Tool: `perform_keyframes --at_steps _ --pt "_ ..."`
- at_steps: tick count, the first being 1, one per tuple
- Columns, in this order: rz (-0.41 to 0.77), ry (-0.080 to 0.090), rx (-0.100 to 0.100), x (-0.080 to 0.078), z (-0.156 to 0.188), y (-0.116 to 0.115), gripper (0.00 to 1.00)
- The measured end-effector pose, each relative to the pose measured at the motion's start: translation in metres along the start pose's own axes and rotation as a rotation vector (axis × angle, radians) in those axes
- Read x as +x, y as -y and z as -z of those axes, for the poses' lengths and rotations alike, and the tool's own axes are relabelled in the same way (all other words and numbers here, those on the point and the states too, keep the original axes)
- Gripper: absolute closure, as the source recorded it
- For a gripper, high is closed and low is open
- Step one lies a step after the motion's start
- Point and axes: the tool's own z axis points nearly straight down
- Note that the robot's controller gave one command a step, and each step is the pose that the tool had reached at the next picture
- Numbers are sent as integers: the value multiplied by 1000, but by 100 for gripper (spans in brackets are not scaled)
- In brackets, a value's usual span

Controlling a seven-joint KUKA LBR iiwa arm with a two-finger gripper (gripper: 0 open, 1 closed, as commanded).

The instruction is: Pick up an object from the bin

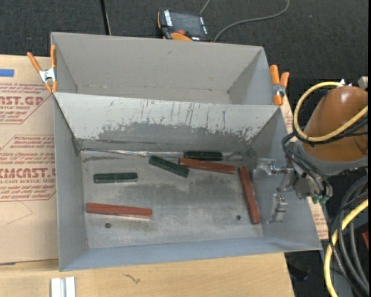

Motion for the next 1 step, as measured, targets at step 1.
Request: perform_keyframes --at_steps 1 --pt "398 2 -1 -52 -37 3 0"
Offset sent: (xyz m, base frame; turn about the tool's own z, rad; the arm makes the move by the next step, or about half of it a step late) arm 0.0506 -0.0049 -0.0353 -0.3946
